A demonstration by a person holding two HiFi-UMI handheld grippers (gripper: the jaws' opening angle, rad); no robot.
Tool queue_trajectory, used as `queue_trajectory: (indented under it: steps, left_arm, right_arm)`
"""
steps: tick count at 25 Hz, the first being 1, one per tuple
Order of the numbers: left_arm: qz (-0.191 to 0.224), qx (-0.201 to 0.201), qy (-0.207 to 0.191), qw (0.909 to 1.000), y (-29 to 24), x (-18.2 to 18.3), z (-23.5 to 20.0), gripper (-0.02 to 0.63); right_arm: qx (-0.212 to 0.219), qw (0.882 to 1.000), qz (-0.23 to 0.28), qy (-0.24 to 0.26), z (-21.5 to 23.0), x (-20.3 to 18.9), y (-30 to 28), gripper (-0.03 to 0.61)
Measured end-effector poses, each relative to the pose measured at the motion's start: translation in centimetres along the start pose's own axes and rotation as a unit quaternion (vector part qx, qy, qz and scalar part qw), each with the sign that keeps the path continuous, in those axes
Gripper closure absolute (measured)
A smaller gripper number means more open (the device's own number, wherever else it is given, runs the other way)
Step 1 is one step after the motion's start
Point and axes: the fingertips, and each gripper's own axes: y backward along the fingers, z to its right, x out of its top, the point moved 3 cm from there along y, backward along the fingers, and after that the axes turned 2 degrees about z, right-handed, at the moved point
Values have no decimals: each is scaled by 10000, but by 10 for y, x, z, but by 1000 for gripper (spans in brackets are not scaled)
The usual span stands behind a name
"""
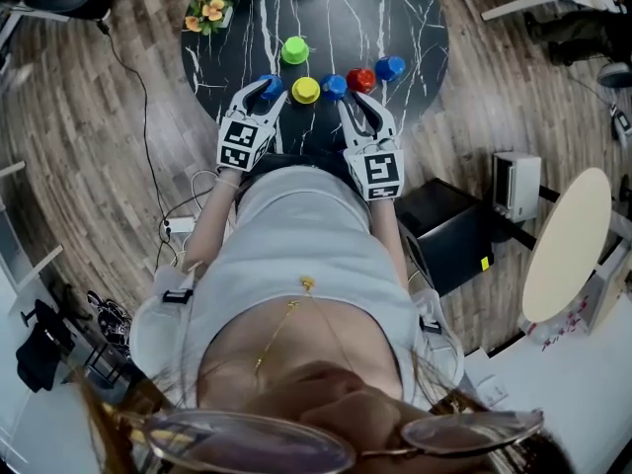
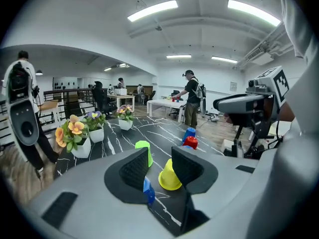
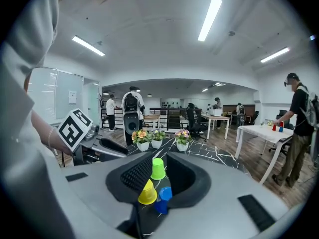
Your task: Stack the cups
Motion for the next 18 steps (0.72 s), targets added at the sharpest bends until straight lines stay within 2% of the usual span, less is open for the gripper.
queue_trajectory:
  steps: [12, 18]
  left_arm:
    - [-845, 348, -157, 9957, -24, -47, -31, 383]
    - [-1105, 448, -196, 9927, -33, -61, -37, 364]
  right_arm:
    - [-156, 9998, -146, -44, 13, -8, 8, 503]
    - [-213, 9995, -204, -79, 19, -11, 12, 503]
